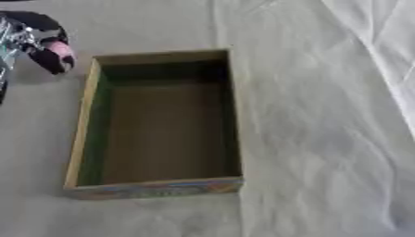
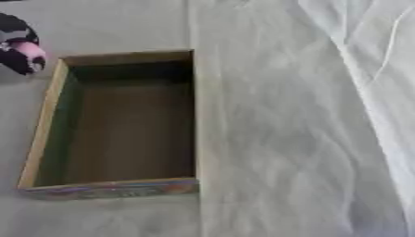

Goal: Pick up objects on the table and place them in the box.

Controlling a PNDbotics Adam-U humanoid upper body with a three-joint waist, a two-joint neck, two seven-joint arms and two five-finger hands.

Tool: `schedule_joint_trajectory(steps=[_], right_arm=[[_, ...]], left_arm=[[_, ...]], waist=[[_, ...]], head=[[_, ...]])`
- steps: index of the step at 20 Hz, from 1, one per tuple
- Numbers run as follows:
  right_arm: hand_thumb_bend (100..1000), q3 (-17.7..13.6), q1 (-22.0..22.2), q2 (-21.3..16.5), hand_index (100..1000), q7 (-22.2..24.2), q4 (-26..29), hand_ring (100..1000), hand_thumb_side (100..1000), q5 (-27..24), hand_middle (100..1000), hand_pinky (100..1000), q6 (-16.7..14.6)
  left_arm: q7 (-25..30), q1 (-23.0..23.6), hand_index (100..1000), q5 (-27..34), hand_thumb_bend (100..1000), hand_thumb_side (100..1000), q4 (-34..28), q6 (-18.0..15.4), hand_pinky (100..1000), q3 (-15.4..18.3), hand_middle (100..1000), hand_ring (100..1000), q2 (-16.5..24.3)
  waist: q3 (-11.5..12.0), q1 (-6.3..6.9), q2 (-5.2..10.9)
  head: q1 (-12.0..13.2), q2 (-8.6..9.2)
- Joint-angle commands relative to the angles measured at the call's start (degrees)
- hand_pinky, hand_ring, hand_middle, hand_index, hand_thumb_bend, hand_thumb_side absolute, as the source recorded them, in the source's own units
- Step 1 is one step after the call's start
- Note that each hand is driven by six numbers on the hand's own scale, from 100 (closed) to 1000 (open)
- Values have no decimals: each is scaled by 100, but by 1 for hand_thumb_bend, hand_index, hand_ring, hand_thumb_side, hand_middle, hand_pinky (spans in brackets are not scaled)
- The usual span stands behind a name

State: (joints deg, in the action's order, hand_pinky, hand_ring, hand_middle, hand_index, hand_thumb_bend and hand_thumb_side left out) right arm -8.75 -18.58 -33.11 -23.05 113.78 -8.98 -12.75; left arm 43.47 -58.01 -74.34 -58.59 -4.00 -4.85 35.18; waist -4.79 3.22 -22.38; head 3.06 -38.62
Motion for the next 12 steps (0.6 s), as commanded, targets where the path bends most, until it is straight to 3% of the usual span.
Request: schedule_joint_trajectory(steps=[1, 5, 12], right_arm=[[100, -43, -33, -113, 865, 5, 81, 743, 1000, -12, 727, 619, 0], [100, -45, -28, -109, 865, -2, 81, 743, 1000, -19, 726, 619, -1], [100, -46, -16, -107, 866, -1, 81, 744, 1000, -31, 726, 619, 9]], left_arm=[[16, -138, 676, 36, 100, 363, -99, 36, 401, 37, 637, 568, 113], [24, -137, 651, 84, 100, 272, -112, 44, 367, 35, 613, 540, 109], [-95, -159, 633, 291, 100, 320, -321, 32, 340, 38, 583, 512, 128]], waist=[[5, -13, 148], [7, -12, 149], [28, -5, 171]], head=[[2, 72], [-7, 76], [-23, 55]])
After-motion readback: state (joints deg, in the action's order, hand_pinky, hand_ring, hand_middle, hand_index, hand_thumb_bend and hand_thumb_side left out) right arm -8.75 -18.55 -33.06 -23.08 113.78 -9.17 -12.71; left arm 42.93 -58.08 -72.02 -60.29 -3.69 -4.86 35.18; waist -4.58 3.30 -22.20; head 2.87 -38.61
